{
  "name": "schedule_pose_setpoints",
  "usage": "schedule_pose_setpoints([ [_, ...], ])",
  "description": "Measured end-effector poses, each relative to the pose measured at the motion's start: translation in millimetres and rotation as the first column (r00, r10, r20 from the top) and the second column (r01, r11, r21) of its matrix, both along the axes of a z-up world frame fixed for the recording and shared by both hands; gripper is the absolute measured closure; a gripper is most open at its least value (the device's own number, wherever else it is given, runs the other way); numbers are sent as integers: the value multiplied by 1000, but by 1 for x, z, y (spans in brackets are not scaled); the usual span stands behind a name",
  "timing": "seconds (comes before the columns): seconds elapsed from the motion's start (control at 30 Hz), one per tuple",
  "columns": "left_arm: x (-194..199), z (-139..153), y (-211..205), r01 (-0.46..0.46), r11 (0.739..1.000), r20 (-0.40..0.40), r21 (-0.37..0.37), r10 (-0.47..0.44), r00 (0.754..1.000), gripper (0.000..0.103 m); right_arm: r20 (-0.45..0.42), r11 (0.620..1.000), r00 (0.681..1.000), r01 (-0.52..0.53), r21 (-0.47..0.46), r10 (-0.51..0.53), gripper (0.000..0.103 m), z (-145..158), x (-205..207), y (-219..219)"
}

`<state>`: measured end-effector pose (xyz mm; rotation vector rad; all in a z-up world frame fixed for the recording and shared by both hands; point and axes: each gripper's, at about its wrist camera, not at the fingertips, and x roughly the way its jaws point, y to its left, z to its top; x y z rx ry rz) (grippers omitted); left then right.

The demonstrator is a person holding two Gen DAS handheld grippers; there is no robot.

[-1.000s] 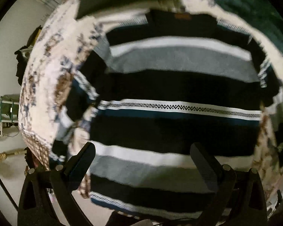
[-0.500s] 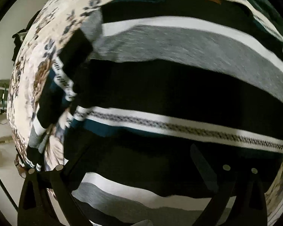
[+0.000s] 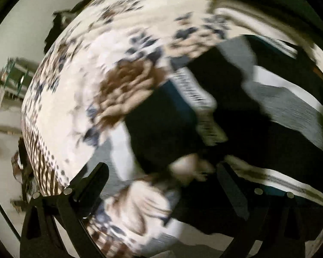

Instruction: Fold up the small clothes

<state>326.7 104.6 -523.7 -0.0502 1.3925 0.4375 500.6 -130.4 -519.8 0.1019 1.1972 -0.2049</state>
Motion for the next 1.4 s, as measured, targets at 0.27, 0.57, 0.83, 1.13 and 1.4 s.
schedule_pose_setpoints([
  [0.27, -8, -10, 64, -103, 995, 8, -18, 103, 995, 0, -91, 970, 975, -212, -119, 202, 94, -73, 12, 165],
  [0.57, -14, -7, 98, -122, 991, 24, -54, 124, 992, 0, -139, 977, 969, -195, 90, 206, 63, -81, 15, 157],
  [0.83, -85, 16, 156, -199, 972, -9, -122, 199, 980, 0, -126, 939, 990, -20, 345, 68, 39, -45, -79, 11],
  [1.13, -174, -36, 229, -435, 823, -119, -365, 422, 898, 0, -304, 946, 950, 162, 279, -73, 39, -89, -173, -48],
  [1.4, -180, -52, 239, -433, 761, -91, -484, 448, 889, 90, -333, 956, 943, 114, 269, -19, 39, -110, -193, -27],
])
